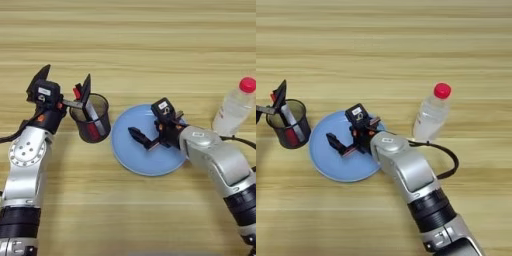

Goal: Move the objects on the table

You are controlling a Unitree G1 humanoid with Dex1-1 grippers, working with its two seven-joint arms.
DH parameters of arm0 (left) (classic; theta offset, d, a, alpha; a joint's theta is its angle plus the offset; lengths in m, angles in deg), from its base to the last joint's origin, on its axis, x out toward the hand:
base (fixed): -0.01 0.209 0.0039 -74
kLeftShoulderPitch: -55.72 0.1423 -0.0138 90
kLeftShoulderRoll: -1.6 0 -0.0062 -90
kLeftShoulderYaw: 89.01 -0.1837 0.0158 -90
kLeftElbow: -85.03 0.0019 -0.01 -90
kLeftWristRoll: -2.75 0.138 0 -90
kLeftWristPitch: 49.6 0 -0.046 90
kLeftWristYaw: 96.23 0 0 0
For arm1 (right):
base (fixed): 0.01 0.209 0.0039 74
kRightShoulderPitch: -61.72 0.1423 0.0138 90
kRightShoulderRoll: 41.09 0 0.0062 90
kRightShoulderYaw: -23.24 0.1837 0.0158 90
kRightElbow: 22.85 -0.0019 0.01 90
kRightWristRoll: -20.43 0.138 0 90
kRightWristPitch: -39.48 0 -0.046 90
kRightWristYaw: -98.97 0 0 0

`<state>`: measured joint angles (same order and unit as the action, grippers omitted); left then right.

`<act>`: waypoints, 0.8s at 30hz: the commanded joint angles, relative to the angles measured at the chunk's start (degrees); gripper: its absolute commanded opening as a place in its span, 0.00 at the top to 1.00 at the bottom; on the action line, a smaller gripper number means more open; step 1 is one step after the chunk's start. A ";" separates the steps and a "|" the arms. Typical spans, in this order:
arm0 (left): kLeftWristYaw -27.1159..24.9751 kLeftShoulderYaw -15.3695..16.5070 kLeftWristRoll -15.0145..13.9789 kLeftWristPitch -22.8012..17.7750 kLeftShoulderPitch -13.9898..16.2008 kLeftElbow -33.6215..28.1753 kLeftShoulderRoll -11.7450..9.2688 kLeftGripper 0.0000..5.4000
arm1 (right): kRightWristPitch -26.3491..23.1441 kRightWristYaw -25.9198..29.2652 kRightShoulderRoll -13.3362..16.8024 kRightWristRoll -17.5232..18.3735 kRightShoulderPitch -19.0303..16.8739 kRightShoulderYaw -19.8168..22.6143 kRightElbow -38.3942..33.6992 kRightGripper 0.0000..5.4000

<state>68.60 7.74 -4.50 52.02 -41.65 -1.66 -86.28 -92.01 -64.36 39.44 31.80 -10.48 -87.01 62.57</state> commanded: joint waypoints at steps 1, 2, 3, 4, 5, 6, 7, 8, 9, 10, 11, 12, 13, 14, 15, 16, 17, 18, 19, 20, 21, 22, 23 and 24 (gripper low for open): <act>0.33 0.41 -0.54 -0.38 -0.28 -0.02 0.34 0.01 | -2.72 2.27 -0.29 0.39 1.46 -0.38 1.43 0.00; 0.34 0.43 -0.56 -0.37 -0.32 0.01 0.35 0.01 | -3.57 2.78 -0.27 0.60 1.55 -0.33 1.65 0.00; 0.35 0.43 -0.59 -0.39 -0.34 -0.01 0.35 0.01 | -4.21 3.19 -0.28 0.69 1.61 -0.19 1.87 0.00; 0.35 0.44 -0.61 -0.41 -0.37 -0.06 0.36 0.01 | -4.73 3.62 -0.25 0.74 1.72 0.01 2.18 0.00; 0.35 0.43 -0.64 -0.43 -0.39 -0.12 0.36 0.01 | -5.02 3.98 -0.19 0.70 1.81 0.19 2.48 0.00; 0.35 0.43 -0.64 -0.39 -0.46 -0.03 0.37 0.01 | -5.13 4.32 -0.14 0.64 1.95 0.36 2.93 0.00; 0.35 0.41 -0.63 -0.33 -0.52 0.07 0.38 0.01 | -5.13 4.59 -0.04 0.50 2.05 0.50 3.36 0.00; 0.34 0.40 -0.63 -0.28 -0.56 0.15 0.40 0.01 | -5.20 4.80 0.07 0.36 2.10 0.60 3.65 0.00; 0.34 0.39 -0.63 -0.26 -0.60 0.19 0.41 0.01 | -5.35 5.06 0.21 0.27 2.11 0.64 3.82 0.00; 0.32 0.38 -0.65 -0.27 -0.61 0.18 0.41 0.01 | -5.40 5.35 0.57 0.04 1.98 0.43 3.77 0.00; 0.30 0.37 -0.67 -0.29 -0.63 0.15 0.42 0.01 | -5.54 5.93 1.14 -0.13 1.68 0.00 3.43 0.00; 0.30 0.35 -0.68 -0.31 -0.62 0.08 0.43 0.01 | -5.49 6.63 1.81 -0.35 1.32 -0.55 2.97 0.00; 0.31 0.33 -0.67 -0.32 -0.61 0.02 0.46 0.01 | -5.18 7.52 2.68 -0.67 0.94 -1.35 2.46 0.00; 0.31 0.30 -0.66 -0.31 -0.59 -0.04 0.49 0.01 | -5.01 8.65 3.57 -0.79 0.45 -2.09 1.89 0.00; 0.29 0.26 -0.65 -0.29 -0.57 -0.09 0.51 0.01 | -4.68 9.75 4.61 -1.08 -0.06 -2.91 1.56 0.00; 0.26 0.19 -0.64 -0.32 -0.57 -0.14 0.55 0.01 | -4.19 10.73 5.61 -1.48 -0.54 -3.67 1.42 0.00; 0.24 0.13 -0.64 -0.37 -0.57 -0.20 0.59 0.01 | -3.80 11.76 6.58 -1.78 -0.93 -4.39 1.40 0.00; 0.22 0.08 -0.63 -0.41 -0.59 -0.25 0.63 0.01 | -3.46 12.69 7.44 -2.05 -1.21 -5.02 1.37 0.00; 0.19 0.06 -0.64 -0.44 -0.60 -0.29 0.66 0.01 | -3.00 13.64 8.37 -2.36 -1.46 -5.71 1.21 0.00; 0.16 0.06 -0.64 -0.45 -0.62 -0.31 0.70 0.01 | -2.65 14.47 9.15 -2.59 -1.66 -6.22 1.04 0.00; 0.14 0.06 -0.63 -0.45 -0.63 -0.33 0.74 0.01 | -2.28 15.21 9.84 -2.84 -1.80 -6.64 0.90 0.00; 0.11 0.06 -0.62 -0.46 -0.64 -0.34 0.78 0.01 | -1.81 15.88 10.54 -3.20 -1.89 -7.05 0.83 0.00; 0.08 0.07 -0.59 -0.46 -0.64 -0.35 0.82 0.01 | -1.31 16.42 11.10 -3.54 -1.94 -7.36 0.86 0.00; 0.05 0.08 -0.57 -0.46 -0.63 -0.39 0.85 0.01 | -0.90 16.97 11.57 -3.82 -1.95 -7.63 0.96 0.00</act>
<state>68.70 7.76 -4.55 52.02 -41.84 -1.65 -85.41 -92.02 -48.91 48.92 29.12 -10.74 -93.09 62.28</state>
